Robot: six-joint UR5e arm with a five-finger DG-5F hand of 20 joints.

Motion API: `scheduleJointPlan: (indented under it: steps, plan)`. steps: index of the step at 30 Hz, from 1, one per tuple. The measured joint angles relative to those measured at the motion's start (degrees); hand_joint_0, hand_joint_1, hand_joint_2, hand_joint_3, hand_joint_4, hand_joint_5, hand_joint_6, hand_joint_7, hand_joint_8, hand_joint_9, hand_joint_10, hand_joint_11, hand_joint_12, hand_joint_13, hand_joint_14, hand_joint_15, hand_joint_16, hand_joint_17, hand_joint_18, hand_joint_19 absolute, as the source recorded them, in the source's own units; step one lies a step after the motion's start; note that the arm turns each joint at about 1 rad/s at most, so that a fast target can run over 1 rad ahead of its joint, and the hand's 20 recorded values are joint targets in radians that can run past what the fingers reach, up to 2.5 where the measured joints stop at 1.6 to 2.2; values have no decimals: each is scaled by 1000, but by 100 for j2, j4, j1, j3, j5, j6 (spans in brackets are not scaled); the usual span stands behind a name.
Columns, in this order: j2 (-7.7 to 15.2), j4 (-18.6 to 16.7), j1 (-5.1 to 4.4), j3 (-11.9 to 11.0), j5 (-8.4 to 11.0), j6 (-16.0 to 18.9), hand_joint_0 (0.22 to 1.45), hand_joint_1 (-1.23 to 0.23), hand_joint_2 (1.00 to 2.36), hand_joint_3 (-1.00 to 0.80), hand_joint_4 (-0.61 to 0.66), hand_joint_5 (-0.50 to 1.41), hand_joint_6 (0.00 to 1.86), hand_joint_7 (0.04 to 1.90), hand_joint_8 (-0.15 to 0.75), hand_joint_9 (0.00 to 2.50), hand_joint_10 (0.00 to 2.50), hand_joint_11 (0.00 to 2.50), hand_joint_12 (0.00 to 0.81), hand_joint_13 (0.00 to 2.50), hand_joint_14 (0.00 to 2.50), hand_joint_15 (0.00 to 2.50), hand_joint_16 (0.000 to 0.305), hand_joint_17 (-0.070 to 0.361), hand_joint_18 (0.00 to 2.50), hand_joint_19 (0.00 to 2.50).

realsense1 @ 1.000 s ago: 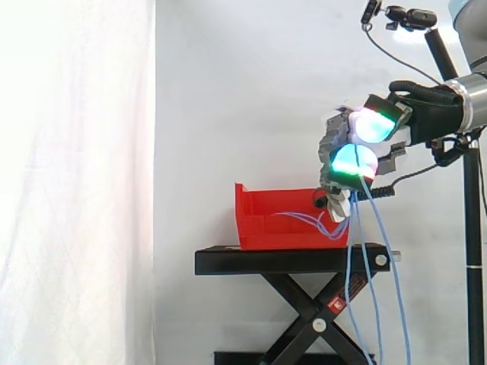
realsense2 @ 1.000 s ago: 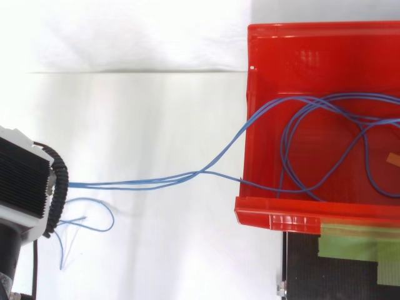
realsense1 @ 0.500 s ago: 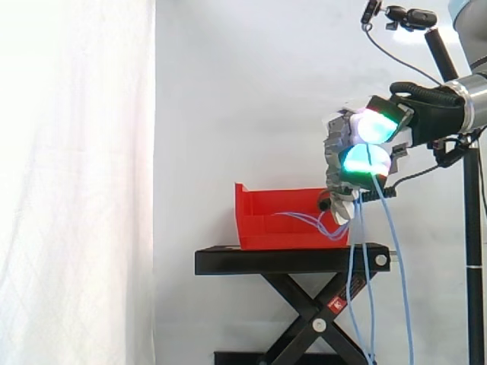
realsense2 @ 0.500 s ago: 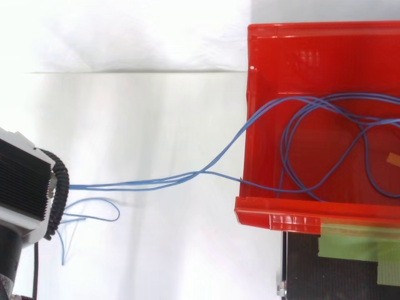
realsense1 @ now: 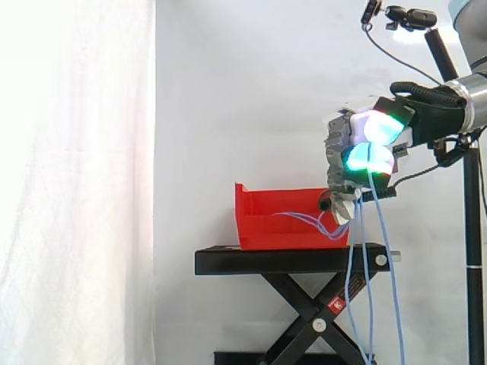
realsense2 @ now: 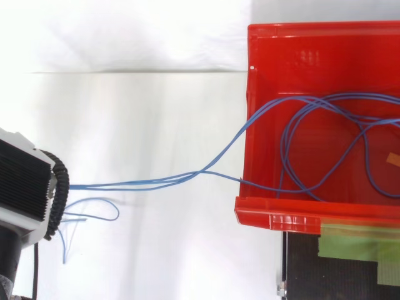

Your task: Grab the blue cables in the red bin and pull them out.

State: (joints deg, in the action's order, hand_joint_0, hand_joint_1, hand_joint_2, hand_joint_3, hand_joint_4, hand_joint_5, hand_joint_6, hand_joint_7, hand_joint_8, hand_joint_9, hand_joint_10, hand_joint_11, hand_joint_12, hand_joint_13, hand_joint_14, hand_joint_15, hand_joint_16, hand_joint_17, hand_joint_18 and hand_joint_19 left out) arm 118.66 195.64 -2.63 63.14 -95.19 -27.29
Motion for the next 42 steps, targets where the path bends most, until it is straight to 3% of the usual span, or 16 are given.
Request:
scheduleJointPlan:
  steps: [11, 24, 28, 32, 42]
  plan:
    - [-1, 0, 0, 1, 0, 0, 913, -947, 1000, -1000, 3, 878, 480, 767, 233, 1002, 23, 798, 302, 876, 21, 548, 42, 94, 659, 457]
    - [-1, 45, 0, -2, 8, 16, 944, -937, 1003, -926, -47, 765, 860, 597, 228, 992, 26, 816, 297, 890, 23, 548, 42, 94, 679, 435]
    - [1, 80, 0, -2, 6, 17, 953, -932, 1002, -941, -37, 753, 905, 574, 227, 1023, 26, 886, 297, 952, 23, 636, 41, 93, 695, 444]
    - [0, 86, 0, -1, 8, 17, 960, -927, 1002, -952, -39, 747, 917, 569, 219, 1100, 27, 1148, 304, 996, 27, 738, 41, 93, 709, 455]
    - [0, 88, 0, -1, 9, 22, 966, -925, 1001, -973, -42, 743, 917, 570, 190, 1194, 15, 1474, 306, 1094, 29, 1010, 41, 92, 738, 500]
